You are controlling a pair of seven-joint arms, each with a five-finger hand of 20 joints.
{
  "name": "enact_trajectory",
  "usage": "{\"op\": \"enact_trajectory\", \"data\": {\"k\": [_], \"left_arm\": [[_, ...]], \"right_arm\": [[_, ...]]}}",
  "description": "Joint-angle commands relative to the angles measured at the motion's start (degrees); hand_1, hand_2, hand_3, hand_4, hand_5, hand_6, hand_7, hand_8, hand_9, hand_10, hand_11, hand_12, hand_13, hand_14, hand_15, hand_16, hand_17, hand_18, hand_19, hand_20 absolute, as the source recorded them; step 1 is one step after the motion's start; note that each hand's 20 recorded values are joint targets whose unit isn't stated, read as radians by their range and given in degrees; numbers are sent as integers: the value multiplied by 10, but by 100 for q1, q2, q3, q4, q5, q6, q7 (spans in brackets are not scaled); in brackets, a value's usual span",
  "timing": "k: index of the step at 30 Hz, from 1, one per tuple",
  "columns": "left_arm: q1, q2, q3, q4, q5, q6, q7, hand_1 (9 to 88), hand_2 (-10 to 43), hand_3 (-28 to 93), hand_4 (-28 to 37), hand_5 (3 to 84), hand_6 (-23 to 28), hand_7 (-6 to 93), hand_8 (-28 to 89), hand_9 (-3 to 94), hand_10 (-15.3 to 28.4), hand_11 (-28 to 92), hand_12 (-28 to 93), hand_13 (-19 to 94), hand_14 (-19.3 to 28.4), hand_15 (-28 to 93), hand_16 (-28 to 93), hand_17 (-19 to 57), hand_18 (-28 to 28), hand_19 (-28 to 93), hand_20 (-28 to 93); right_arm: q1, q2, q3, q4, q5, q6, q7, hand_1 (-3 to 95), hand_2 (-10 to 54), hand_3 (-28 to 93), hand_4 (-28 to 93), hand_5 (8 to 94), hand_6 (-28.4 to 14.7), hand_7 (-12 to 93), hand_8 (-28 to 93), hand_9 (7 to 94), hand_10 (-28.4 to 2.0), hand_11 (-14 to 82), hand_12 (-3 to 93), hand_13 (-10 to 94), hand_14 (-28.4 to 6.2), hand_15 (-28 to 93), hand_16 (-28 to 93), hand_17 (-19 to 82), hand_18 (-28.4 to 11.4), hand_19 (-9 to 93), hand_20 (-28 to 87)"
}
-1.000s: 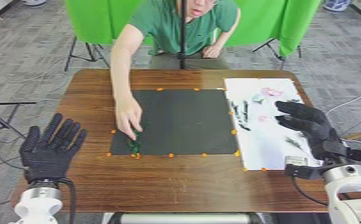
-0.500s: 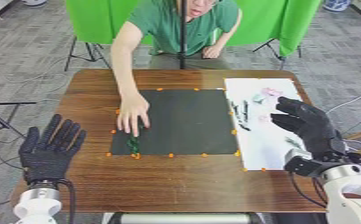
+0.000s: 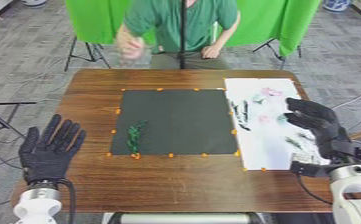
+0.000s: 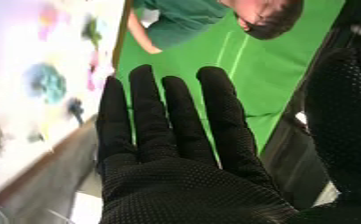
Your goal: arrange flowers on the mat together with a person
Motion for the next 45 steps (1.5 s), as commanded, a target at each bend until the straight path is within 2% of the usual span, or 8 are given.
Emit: {"op": "enact_trajectory", "data": {"k": [1, 4, 12, 18, 22, 25, 32, 45], "left_arm": [[30, 7, 48, 48, -48, 13, -62, 262, 133, 738, -283, 437, 97, 162, -105, 424, 180, 281, 138, 326, 194, 493, -76, -72, 180, 420, 149], [30, 1, 44, 55, -54, 13, -68, 262, 134, 738, -283, 437, 97, 162, -105, 425, 180, 281, 138, 326, 194, 494, -76, -72, 180, 420, 149], [-7, -7, 76, 94, -64, 1, -87, 262, 135, 737, -283, 438, 97, 163, -104, 424, 180, 283, 138, 327, 193, 495, -76, -72, 180, 421, 150], [-41, -21, 109, 103, -124, 13, -116, 261, 136, 737, -283, 438, 98, 165, -104, 424, 180, 285, 138, 328, 193, 496, -77, -72, 181, 425, 151], [-17, -17, 103, 101, -119, 20, -107, 262, 137, 735, -283, 437, 97, 167, -104, 424, 181, 287, 139, 329, 192, 496, -77, -71, 181, 426, 151], [-19, -37, 105, 102, -123, 13, -113, 262, 138, 736, -283, 438, 97, 169, -105, 425, 180, 289, 139, 329, 192, 496, -77, -71, 181, 426, 151], [-18, -36, 164, 114, -172, -70, 12, 253, 132, 745, -283, 436, 97, 172, -107, 423, 181, 291, 139, 327, 193, 497, -77, -71, 180, 425, 150], [14, -68, 168, 74, -205, 12, -84, 248, 134, 742, -283, 436, 97, 174, -107, 423, 180, 289, 139, 327, 194, 496, -77, -72, 181, 421, 150]], "right_arm": [[-135, 227, 147, -36, -1677, 401, 287, 271, -63, 819, -262, 394, -51, 229, -143, 372, -173, 98, 158, 336, -159, 119, 248, 106, -186, 363, 145], [-67, 277, 529, -54, -2901, -460, 655, 263, -68, 812, -262, 381, -56, 222, -144, 351, -180, 91, 156, 309, -166, 107, 244, 92, -186, 367, 144], [384, 1011, 90, 187, -4909, -813, 2560, 232, -69, 775, -249, 364, -69, 169, -111, 327, -195, 67, 170, 281, -186, 86, 261, 71, -193, 412, 150], [739, 1359, -433, 603, -5832, -601, 3754, 227, -92, 760, -257, 424, -89, 178, -111, 371, -216, 212, 222, 307, -191, 456, 183, 122, -214, 633, 241], [831, 1392, -362, 649, -5648, -1366, 3840, 241, -95, 715, -279, 518, -69, 253, -129, 426, -217, 506, 361, 378, -216, 727, 254, 166, -239, 719, 322], [920, 1354, -363, 733, -5489, -1860, 3894, 274, -95, 678, -282, 609, -49, 262, -130, 513, -194, 573, 422, 466, -211, 771, 329, 205, -254, 753, 392], [1236, 1339, -542, 993, -5057, -2649, 3861, 306, -95, 666, -282, 650, -38, 246, -132, 553, -188, 575, 441, 497, -202, 775, 359, 226, -260, 763, 420], [1475, 1194, -893, 1335, -4962, -3086, 3772, 392, -95, 680, -280, 707, 8, 231, -136, 573, -174, 560, 420, 499, -192, 763, 360, 225, -253, 744, 415]]}}
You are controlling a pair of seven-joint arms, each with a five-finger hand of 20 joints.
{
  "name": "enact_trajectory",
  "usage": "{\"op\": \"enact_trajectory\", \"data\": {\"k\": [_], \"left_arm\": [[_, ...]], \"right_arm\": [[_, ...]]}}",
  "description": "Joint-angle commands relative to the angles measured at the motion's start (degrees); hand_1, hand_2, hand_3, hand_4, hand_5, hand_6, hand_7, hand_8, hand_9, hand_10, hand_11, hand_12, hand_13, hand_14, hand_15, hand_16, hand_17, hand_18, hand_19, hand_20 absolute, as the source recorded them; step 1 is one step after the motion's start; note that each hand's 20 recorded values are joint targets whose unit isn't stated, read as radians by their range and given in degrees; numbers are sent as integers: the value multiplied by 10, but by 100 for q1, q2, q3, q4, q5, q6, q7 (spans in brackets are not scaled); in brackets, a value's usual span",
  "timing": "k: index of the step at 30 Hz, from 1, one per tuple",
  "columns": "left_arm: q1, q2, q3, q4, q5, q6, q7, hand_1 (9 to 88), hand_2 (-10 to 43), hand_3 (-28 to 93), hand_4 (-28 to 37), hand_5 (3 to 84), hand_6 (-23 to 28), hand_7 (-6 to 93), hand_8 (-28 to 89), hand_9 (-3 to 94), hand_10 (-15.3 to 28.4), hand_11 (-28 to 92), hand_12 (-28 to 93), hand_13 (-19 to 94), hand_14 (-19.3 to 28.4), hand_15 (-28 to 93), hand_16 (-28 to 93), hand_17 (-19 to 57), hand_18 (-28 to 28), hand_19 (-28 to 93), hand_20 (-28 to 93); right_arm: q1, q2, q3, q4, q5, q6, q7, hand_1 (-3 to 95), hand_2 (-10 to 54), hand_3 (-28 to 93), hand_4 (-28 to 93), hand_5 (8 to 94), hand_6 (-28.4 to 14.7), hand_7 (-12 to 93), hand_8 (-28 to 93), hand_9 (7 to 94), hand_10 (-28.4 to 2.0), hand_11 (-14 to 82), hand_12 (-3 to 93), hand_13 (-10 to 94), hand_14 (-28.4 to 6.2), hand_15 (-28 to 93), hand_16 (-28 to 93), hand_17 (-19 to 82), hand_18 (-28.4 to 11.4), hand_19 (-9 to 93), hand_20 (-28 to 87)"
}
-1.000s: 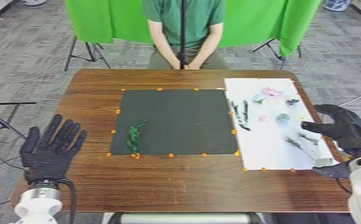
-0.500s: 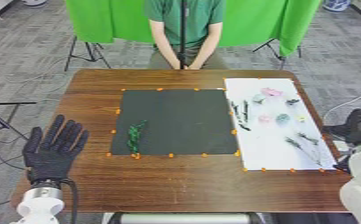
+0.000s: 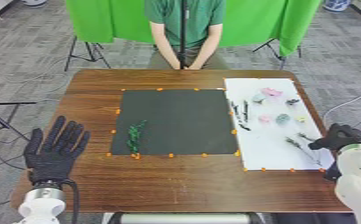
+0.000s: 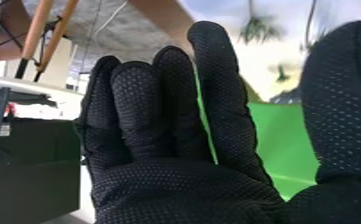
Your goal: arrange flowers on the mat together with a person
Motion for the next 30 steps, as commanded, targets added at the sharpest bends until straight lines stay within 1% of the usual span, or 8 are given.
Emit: {"op": "enact_trajectory", "data": {"k": [1, 5, 9, 14, 19, 21, 25, 30], "left_arm": [[45, -57, 48, 28, -22, 32, -77, 248, 134, 742, -283, 436, 97, 174, -107, 423, 180, 290, 139, 327, 194, 496, -76, -72, 180, 421, 150], [38, -73, 72, -4, -106, 116, -132, 252, 137, 739, -283, 437, 97, 176, -107, 424, 181, 291, 140, 327, 194, 498, -77, -71, 180, 423, 151], [19, -88, 98, 10, -129, 84, -189, 261, 146, 735, -283, 443, 97, 179, -108, 427, 180, 294, 140, 331, 194, 500, -78, -70, 180, 426, 152], [39, -68, 92, 2, -199, 85, -168, 263, 148, 733, -283, 445, 99, 178, -110, 428, 179, 296, 138, 332, 193, 502, -80, -70, 180, 428, 151], [66, -90, 126, -40, -223, 192, -185, 262, 150, 734, -283, 446, 97, 179, -109, 429, 179, 297, 137, 333, 192, 504, -81, -69, 180, 429, 150], [111, -89, 124, -63, -258, 199, -180, 264, 151, 733, -283, 449, 95, 181, -110, 430, 178, 298, 137, 334, 192, 504, -81, -69, 180, 430, 150], [71, -67, 140, -53, -220, 201, -192, 265, 151, 734, -283, 450, 95, 183, -112, 431, 179, 298, 136, 334, 192, 506, -83, -69, 179, 432, 150], [41, -33, 286, -41, -259, 206, -254, 263, 148, 740, -283, 453, 86, 192, -115, 431, 178, 301, 137, 335, 191, 507, -83, -69, 179, 432, 148]], "right_arm": [[26, -100, -137, 171, -132, -45, -149, 406, -95, 675, -280, 717, 5, 234, -89, 581, -171, 560, 421, 499, -191, 763, 359, 225, -252, 743, 414], [50, -106, -236, 89, -42, 188, 64, 498, -54, 659, -280, 768, -10, 321, 32, 639, -153, 560, 453, 513, -177, 758, 367, 236, -249, 741, 408], [35, -52, -278, -163, 158, 531, 224, 507, -21, 675, -282, 744, -12, 385, 120, 655, -157, 569, 481, 523, -176, 761, 371, 246, -252, 751, 407], [282, -36, -486, -603, 1213, 1474, 1054, 509, -20, 689, -282, 741, -12, 403, 142, 665, -164, 575, 484, 546, -182, 765, 368, 262, -263, 771, 407], [519, 80, -711, -972, 1933, 2073, 1060, 513, -24, 693, -280, 749, -17, 390, 153, 677, -172, 573, 474, 558, -190, 766, 359, 269, -274, 784, 399], [827, 125, -923, -1028, 2331, 2036, 1026, 512, -26, 695, -277, 750, -19, 387, 155, 679, -174, 571, 471, 559, -192, 765, 356, 270, -276, 787, 395], [1424, 96, -1764, -1093, 2126, 2300, 1045, 507, -28, 701, -268, 753, -22, 383, 161, 684, -178, 571, 463, 564, -196, 767, 349, 274, -280, 797, 387], [2336, -139, -2870, -875, 2307, 2170, 1096, 494, -31, 711, -242, 754, -22, 387, 174, 690, -181, 576, 457, 570, -200, 772, 343, 278, -283, 809, 375]]}}
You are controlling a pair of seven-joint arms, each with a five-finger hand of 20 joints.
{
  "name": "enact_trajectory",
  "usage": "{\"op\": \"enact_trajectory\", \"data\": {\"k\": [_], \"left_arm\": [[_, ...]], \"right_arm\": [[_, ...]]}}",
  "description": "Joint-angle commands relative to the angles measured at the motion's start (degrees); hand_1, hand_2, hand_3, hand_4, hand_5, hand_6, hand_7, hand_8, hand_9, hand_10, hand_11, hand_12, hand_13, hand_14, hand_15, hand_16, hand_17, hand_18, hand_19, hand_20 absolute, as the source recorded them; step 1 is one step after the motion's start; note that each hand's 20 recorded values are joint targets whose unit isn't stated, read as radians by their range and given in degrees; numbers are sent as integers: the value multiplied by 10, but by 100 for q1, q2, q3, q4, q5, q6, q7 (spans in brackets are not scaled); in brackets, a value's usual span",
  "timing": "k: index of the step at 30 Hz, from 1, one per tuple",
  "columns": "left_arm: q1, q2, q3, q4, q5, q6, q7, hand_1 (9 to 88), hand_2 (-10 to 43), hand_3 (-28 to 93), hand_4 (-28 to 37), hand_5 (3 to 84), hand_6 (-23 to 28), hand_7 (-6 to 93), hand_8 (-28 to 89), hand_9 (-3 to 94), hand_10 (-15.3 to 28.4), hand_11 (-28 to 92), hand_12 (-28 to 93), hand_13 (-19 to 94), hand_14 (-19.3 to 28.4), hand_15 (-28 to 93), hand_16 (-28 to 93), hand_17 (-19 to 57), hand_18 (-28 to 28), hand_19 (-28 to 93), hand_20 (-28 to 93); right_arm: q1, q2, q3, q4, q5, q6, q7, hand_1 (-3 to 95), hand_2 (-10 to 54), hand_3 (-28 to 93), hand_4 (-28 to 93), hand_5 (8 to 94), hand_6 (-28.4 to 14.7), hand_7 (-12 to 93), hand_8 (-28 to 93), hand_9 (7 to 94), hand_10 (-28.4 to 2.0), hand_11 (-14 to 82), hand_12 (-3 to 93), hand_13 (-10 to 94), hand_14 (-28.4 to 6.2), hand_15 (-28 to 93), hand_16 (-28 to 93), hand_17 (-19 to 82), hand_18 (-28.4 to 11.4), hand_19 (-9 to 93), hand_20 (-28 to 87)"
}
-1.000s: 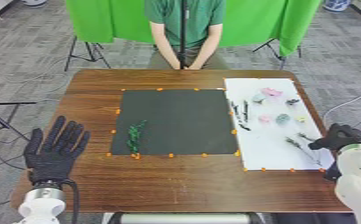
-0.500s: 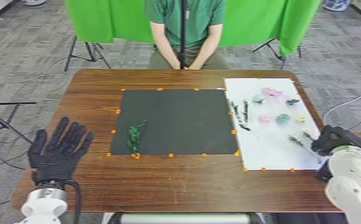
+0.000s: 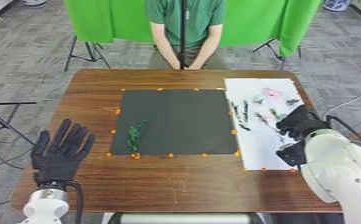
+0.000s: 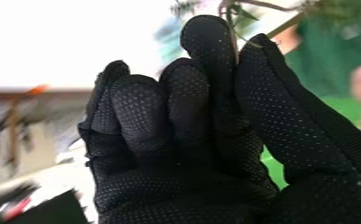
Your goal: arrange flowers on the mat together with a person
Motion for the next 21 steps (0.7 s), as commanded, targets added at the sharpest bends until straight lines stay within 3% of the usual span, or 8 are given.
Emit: {"op": "enact_trajectory", "data": {"k": [1, 6, 14, 19, 21], "left_arm": [[48, 15, 213, -7, -72, 68, -120, 264, 146, 740, -283, 454, 85, 193, -116, 431, 178, 301, 137, 335, 191, 508, -83, -69, 179, 432, 148], [-7, 43, 320, -2, -98, 78, -225, 265, 144, 739, -283, 455, 84, 195, -119, 431, 177, 302, 137, 334, 191, 508, -83, -69, 179, 433, 148], [-35, 76, 349, 24, -92, 69, -263, 259, 140, 743, -283, 452, 91, 188, -116, 430, 179, 302, 136, 333, 191, 510, -83, -69, 179, 433, 147], [-82, 90, 365, 31, -68, 86, -239, 257, 139, 744, -283, 451, 93, 186, -114, 429, 178, 302, 136, 332, 191, 509, -84, -70, 179, 433, 147], [-102, 85, 397, 42, -85, 102, -288, 256, 138, 745, -283, 450, 94, 186, -113, 429, 179, 302, 136, 332, 192, 509, -83, -70, 179, 432, 147]], "right_arm": [[1372, -351, -1561, 109, -175, -73, -21, 496, -30, 706, -238, 754, -22, 387, 176, 690, -183, 576, 455, 571, -201, 773, 342, 279, -283, 811, 374], [1618, -731, -2087, 100, 24, -440, -90, 497, -30, 701, -231, 755, -24, 388, 179, 689, -184, 580, 449, 572, -204, 775, 340, 280, -283, 816, 369], [1719, -1443, -2762, 495, -366, -425, -136, 499, -31, 699, -232, 753, -27, 387, 182, 685, -186, 581, 445, 571, -205, 775, 338, 280, -284, 818, 362], [1681, -1747, -3148, 720, -1455, -301, -390, 497, -30, 702, -234, 750, -28, 391, 181, 683, -187, 581, 444, 569, -206, 776, 337, 279, -284, 820, 359], [1628, -1874, -3271, 802, -1981, -192, -483, 496, -31, 704, -236, 748, -27, 393, 178, 683, -187, 581, 444, 569, -206, 776, 335, 278, -284, 820, 357]]}}
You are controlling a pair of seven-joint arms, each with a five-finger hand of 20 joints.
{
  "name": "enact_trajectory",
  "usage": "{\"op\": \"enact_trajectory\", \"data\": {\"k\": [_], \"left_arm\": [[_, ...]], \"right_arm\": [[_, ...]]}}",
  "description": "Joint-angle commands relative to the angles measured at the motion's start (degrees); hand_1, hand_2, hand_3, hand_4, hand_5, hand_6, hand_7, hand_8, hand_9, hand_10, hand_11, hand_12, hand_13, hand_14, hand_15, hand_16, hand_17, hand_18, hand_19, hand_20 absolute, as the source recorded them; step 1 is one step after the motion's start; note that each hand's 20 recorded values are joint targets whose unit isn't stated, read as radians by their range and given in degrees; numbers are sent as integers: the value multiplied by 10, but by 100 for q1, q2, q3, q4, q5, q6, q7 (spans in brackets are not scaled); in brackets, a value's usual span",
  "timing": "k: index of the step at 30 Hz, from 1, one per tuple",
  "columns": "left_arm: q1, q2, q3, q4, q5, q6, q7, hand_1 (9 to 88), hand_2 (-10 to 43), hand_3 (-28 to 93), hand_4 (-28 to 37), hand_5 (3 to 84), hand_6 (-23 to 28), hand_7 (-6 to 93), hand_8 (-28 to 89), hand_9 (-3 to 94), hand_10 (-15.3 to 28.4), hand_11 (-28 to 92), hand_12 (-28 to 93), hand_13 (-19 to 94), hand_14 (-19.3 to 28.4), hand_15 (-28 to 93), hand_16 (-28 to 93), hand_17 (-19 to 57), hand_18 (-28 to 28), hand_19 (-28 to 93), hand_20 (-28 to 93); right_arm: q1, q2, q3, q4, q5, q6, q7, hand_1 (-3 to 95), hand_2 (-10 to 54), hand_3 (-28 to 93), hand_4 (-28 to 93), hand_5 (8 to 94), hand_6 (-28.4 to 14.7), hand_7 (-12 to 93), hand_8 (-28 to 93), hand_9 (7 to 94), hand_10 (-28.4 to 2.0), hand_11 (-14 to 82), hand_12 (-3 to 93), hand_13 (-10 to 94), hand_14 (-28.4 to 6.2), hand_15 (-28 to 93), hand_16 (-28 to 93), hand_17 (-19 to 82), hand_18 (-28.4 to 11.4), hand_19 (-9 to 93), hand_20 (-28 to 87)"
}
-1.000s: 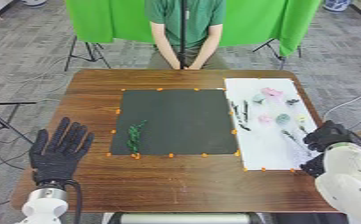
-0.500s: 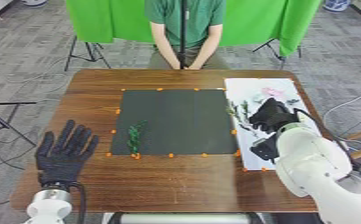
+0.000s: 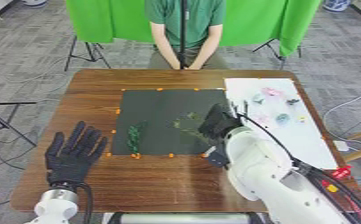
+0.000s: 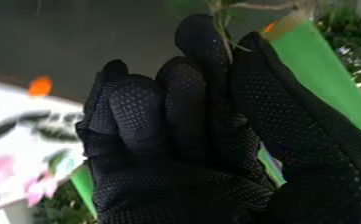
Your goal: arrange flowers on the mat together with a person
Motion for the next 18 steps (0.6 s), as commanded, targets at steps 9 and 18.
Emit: {"op": "enact_trajectory", "data": {"k": [9, 18], "left_arm": [[-157, 66, 156, 78, -76, 86, -57, 255, 132, 750, -283, 450, 94, 184, -112, 429, 179, 301, 136, 331, 192, 509, -83, -70, 179, 432, 147], [-385, 188, 345, 167, -114, 57, -91, 268, 106, 756, -283, 449, 97, 184, -111, 429, 179, 302, 138, 331, 192, 508, -83, -70, 179, 430, 148]], "right_arm": [[-43, -1014, -946, 847, -2672, 445, -591, 495, -38, 708, -241, 749, -29, 396, 172, 682, -188, 580, 450, 572, -209, 779, 330, 280, -284, 822, 354], [162, -1350, -1150, 1345, -2686, 446, -343, 499, -48, 710, -248, 747, -31, 397, 175, 681, -191, 577, 460, 575, -213, 785, 326, 282, -284, 830, 359]]}}
